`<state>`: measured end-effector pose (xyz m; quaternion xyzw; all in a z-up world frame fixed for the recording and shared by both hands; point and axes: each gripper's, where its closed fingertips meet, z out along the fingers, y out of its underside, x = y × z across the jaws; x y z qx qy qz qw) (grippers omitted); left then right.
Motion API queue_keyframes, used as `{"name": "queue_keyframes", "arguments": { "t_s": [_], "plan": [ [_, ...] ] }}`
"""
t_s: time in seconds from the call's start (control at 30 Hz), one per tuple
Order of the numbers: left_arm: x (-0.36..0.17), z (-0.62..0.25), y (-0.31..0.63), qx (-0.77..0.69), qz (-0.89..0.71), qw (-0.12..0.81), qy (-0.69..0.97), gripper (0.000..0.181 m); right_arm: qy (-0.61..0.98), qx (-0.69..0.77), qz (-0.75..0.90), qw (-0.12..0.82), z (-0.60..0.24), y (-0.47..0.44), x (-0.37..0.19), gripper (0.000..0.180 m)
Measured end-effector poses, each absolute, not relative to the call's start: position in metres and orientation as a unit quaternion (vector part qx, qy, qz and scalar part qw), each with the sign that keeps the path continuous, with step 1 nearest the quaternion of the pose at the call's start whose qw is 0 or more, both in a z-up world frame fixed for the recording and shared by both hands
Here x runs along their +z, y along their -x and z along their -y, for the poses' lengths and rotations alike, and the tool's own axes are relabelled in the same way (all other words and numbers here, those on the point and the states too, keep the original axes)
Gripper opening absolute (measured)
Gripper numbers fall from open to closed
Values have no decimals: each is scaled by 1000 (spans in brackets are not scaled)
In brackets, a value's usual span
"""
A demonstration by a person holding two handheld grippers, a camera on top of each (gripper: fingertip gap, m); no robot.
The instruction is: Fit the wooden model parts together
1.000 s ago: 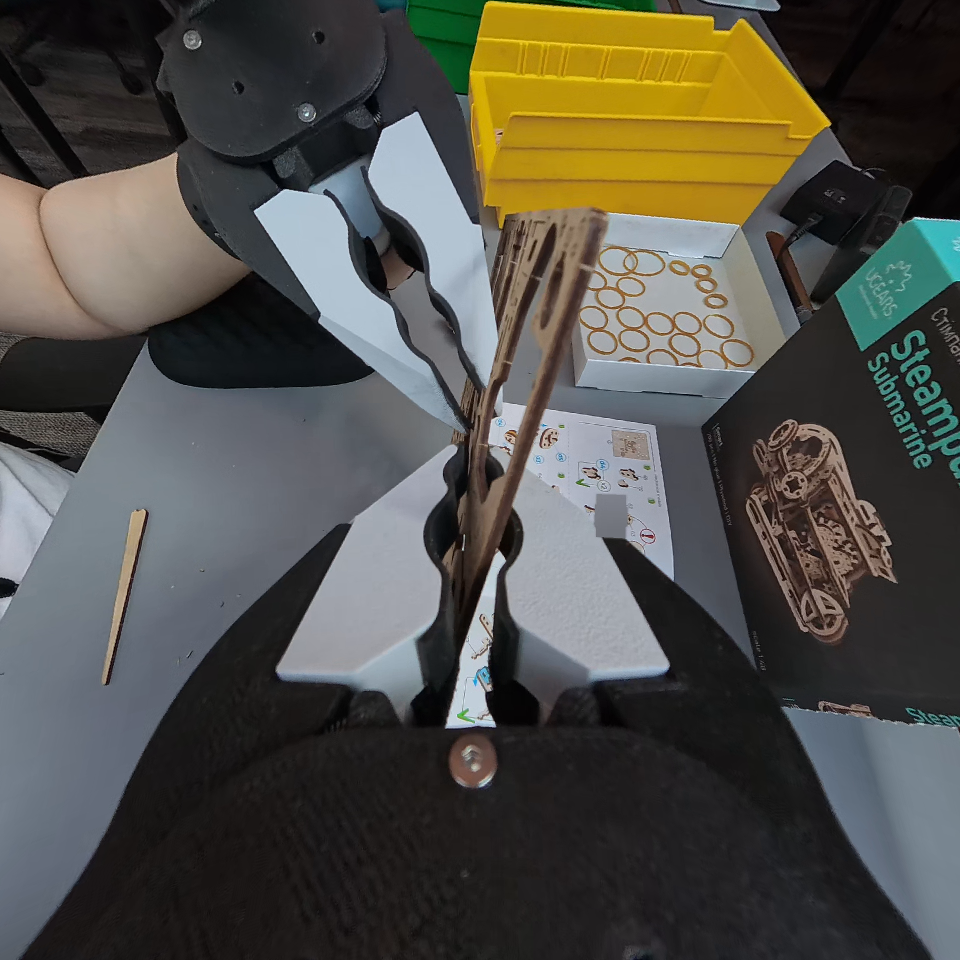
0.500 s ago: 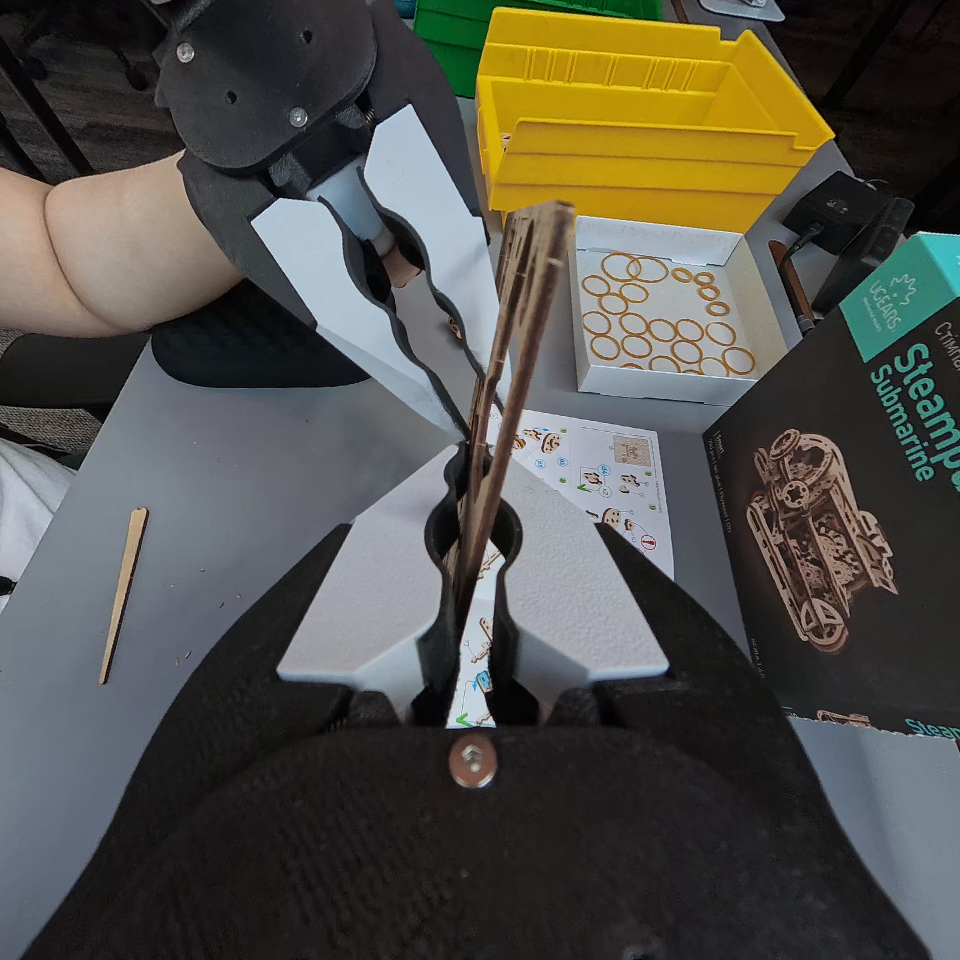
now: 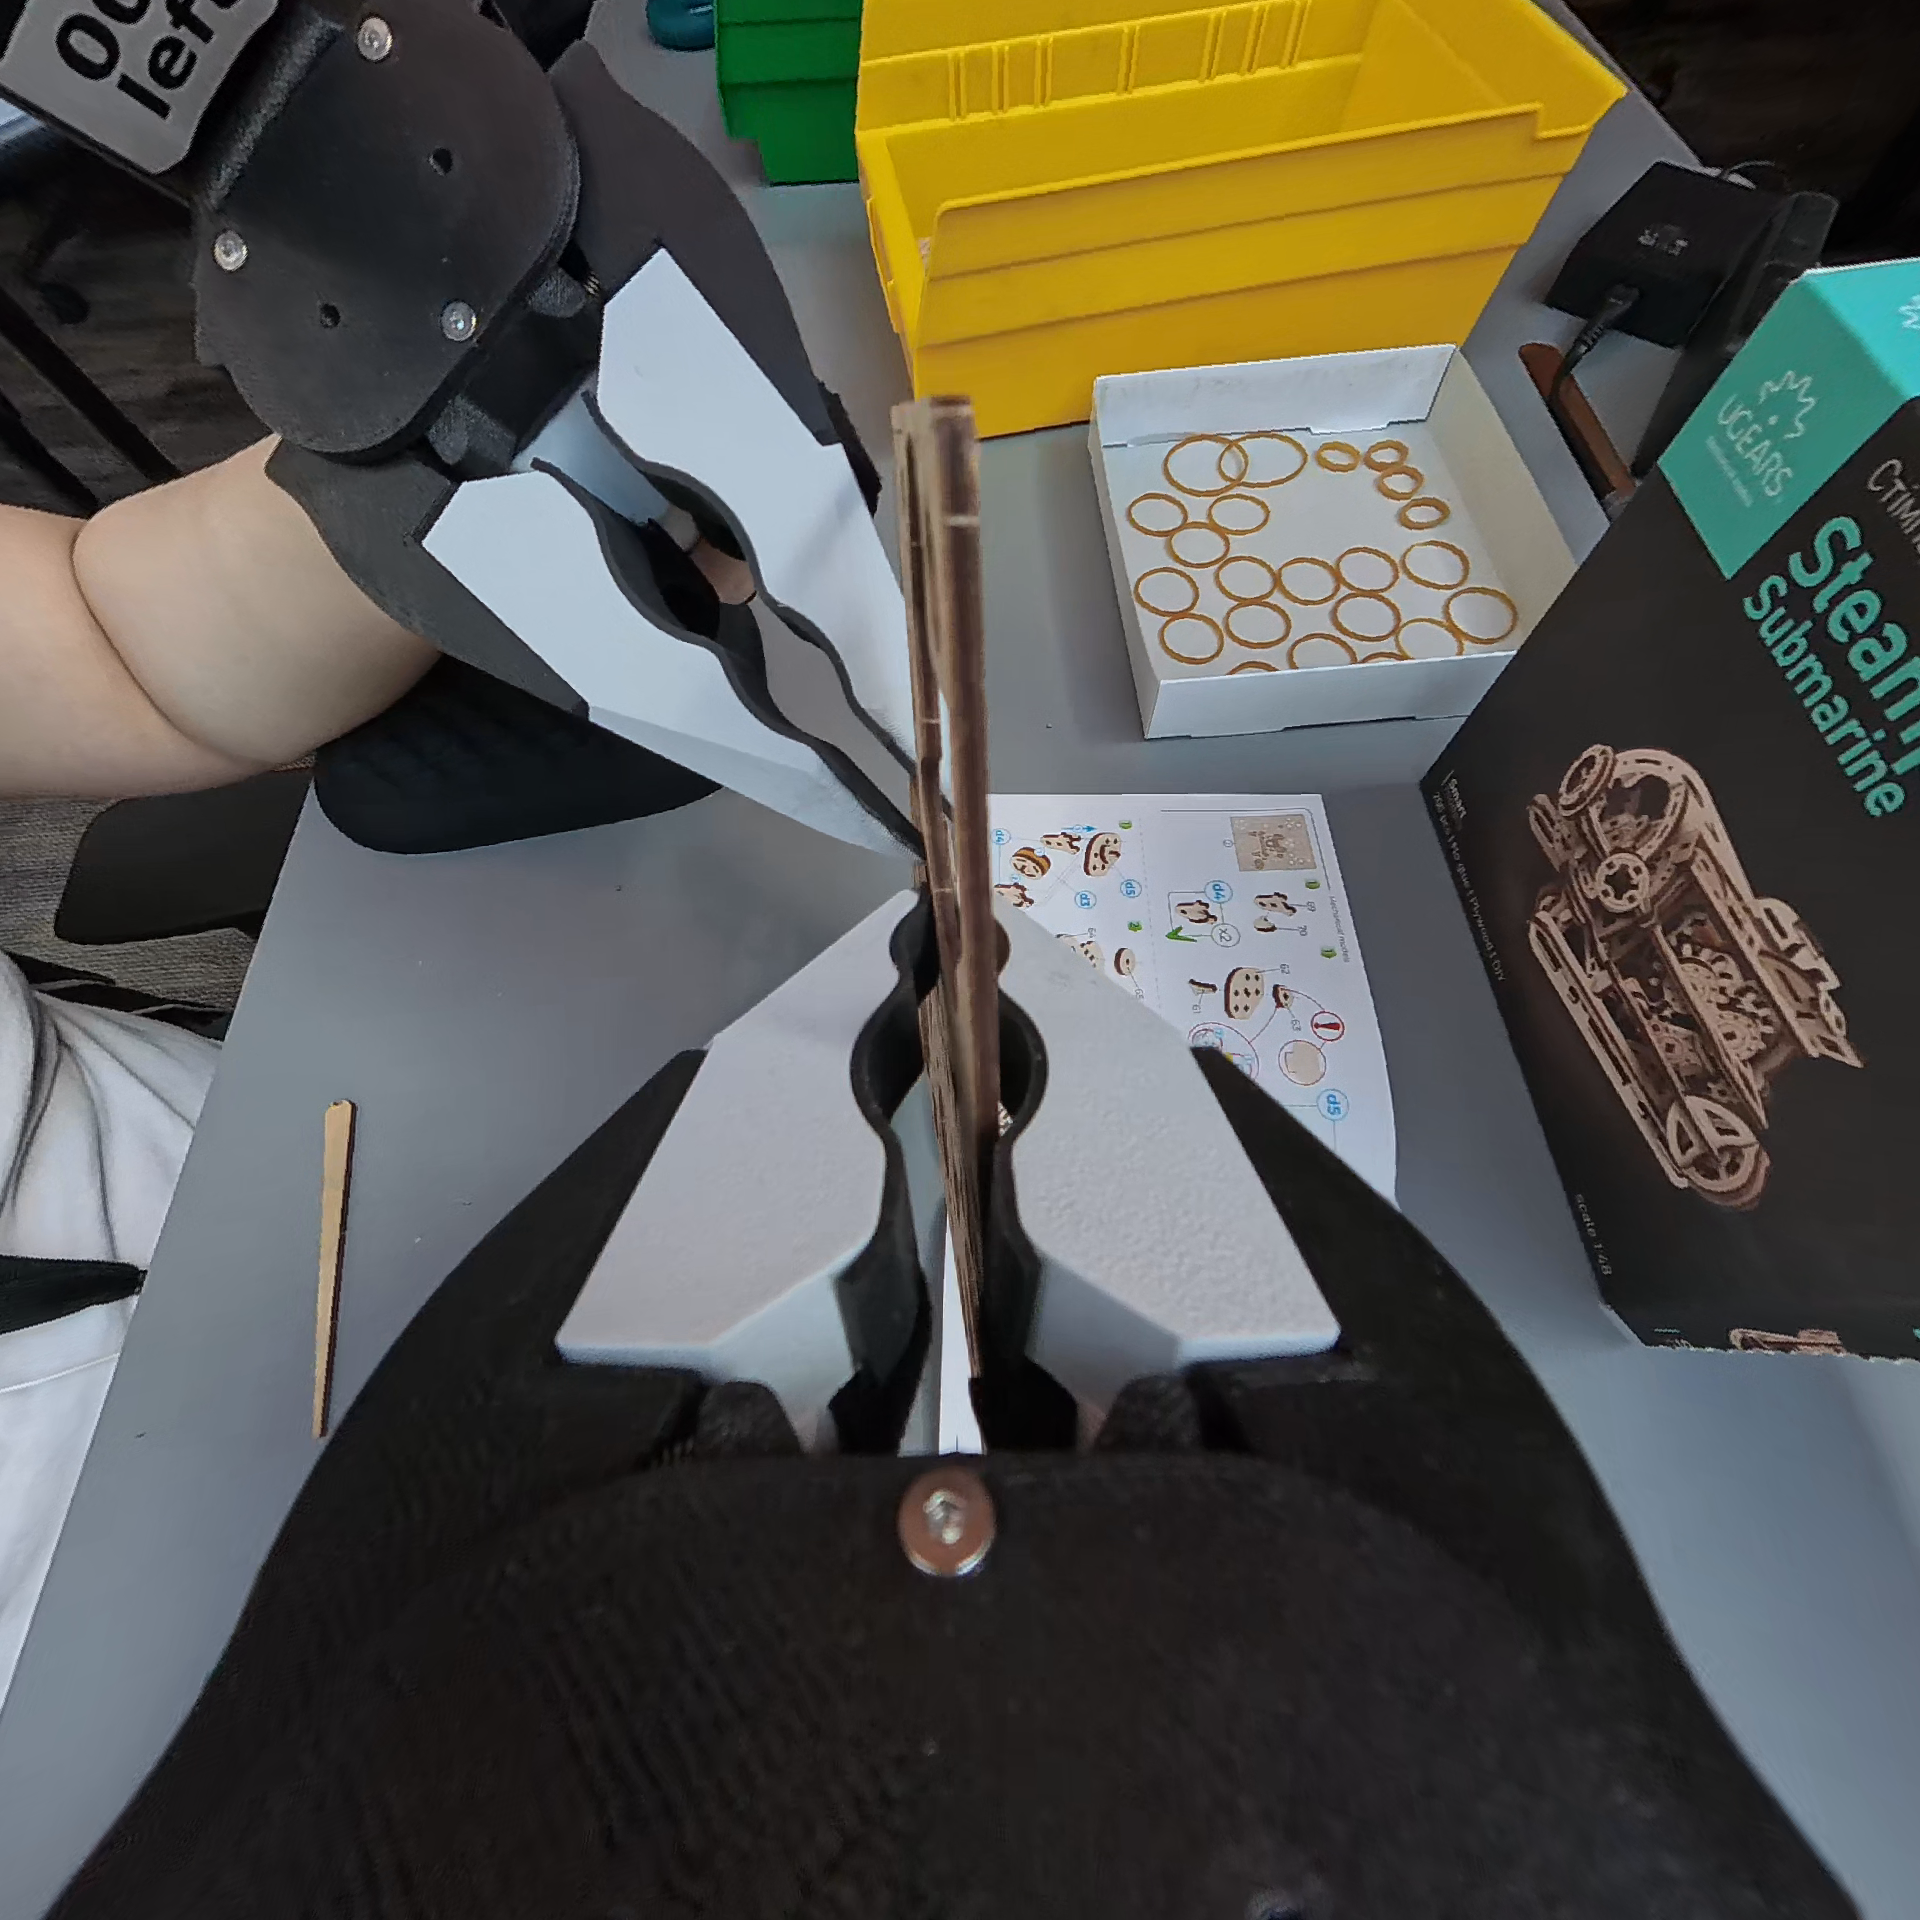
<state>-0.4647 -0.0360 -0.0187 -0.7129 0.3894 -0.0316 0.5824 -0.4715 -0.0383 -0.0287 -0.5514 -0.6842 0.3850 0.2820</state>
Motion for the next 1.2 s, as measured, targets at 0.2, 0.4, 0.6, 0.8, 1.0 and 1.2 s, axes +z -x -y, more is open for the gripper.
{"name": "queue_keyframes", "arguments": {
  "t_s": [0.2,0.4,0.6,0.8,1.0,1.2],
  "plan": [
    [-19,32,466,-43,-371,584,721,3,599,393,648,258,34,472,-30,2],
    [-19,30,466,-56,-361,584,725,4,566,356,678,304,30,471,-31,4],
    [-19,29,465,-67,-353,585,727,4,552,371,685,298,32,472,-34,9],
    [22,43,469,-76,-330,653,677,6,546,391,685,283,28,466,-32,1],
    [67,68,498,-191,-275,697,634,61,535,428,707,175,51,445,-33,1],
    [-1,61,462,-225,-359,565,708,46,535,412,729,111,67,431,-44,1]
  ]
}}
